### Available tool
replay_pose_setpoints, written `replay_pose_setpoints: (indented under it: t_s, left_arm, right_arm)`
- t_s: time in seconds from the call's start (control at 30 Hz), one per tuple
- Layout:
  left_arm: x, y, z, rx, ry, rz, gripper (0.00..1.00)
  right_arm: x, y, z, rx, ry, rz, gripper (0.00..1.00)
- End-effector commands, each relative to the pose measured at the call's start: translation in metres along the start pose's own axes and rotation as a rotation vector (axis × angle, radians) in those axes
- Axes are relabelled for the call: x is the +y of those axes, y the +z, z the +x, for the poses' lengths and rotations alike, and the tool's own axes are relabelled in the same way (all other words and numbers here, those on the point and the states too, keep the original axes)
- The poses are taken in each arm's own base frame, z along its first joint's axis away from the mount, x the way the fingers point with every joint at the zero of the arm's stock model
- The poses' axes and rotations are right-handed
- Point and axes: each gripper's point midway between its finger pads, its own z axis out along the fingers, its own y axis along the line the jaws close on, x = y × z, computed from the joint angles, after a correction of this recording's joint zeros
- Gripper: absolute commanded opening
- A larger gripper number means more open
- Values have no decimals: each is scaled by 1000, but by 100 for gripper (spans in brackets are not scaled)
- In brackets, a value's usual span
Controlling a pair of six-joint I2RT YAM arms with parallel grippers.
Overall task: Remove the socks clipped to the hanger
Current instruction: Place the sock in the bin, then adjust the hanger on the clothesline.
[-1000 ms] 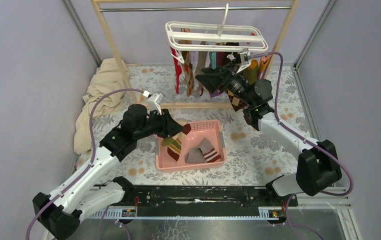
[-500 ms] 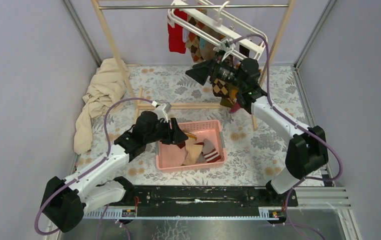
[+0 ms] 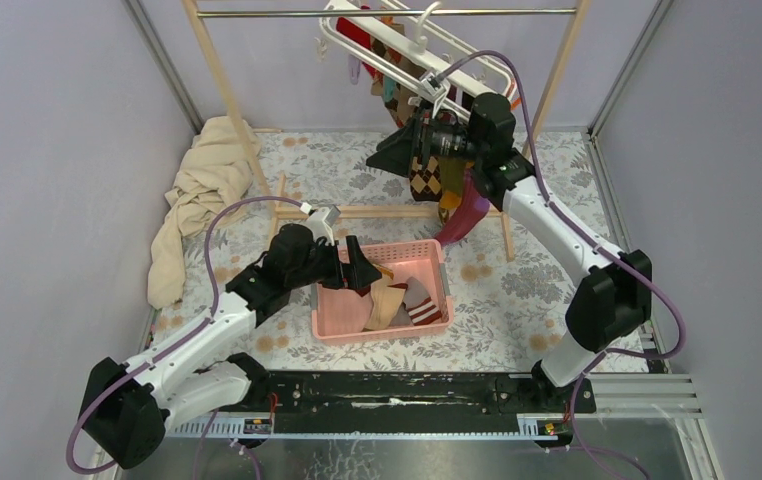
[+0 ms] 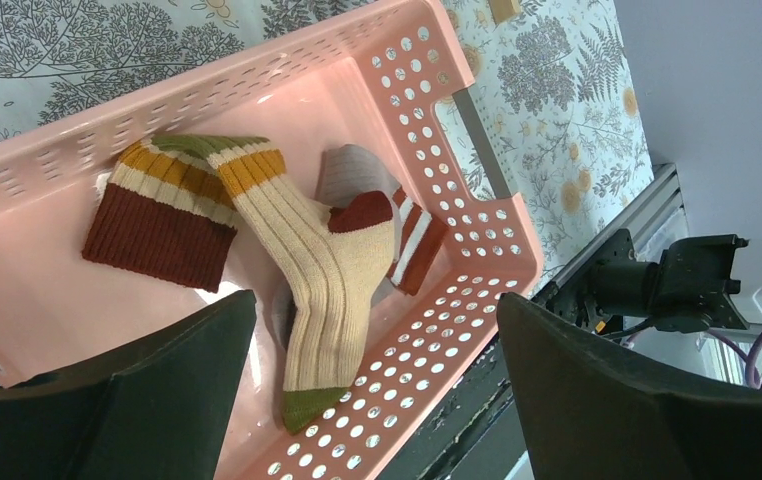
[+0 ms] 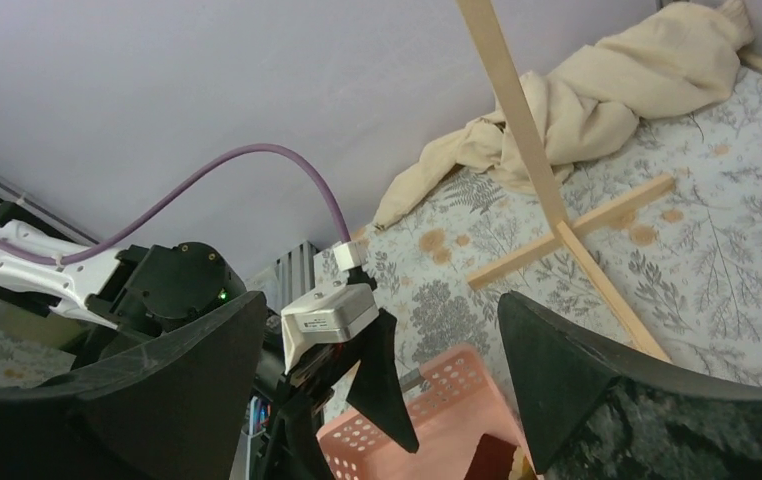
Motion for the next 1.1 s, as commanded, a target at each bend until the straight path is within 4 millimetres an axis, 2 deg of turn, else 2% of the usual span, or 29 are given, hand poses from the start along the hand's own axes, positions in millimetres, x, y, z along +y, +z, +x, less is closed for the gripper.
replay_pose_setpoints:
  t_s: [0.0,0.07,0.2,0.3,0.47,0.63,0.7,0.8,0.93,1.07]
  left_arm:
    - [-11,-3,-17,-62,27,22,99]
    - [-12,-3,-18,-64,26,23,99]
    - [-15,-4,-21,-71,28,26,99]
    - [-16,-5,-21,-72,28,23,99]
    - [-15,-5,-21,-70,30,16,99]
    - [-17,-4,-23,-72,33,17,99]
    - [-19,-4,-24,-73,33,18,99]
    - [-21,-5,-26,-75,37,18,99]
    - [-24,-5,-29,-76,43,22,99]
    - [-27,-1,-30,-70,45,25,99]
  right_arm:
    - [10,-14,17,133,65,74,95]
    - [-4,-22,27,176,112,189,95]
    - [-31,-39,30,171,96,404,96]
    - [-40,-52,30,166,53,502,96]
    - [-36,-68,20,136,-11,568,97]
    - [12,-53,23,132,-21,293,100]
    - [22,-49,24,139,-8,226,100]
    - [27,-48,26,161,-5,195,100]
    - [22,-47,34,227,10,192,100]
    - [-20,-57,39,268,-24,423,100]
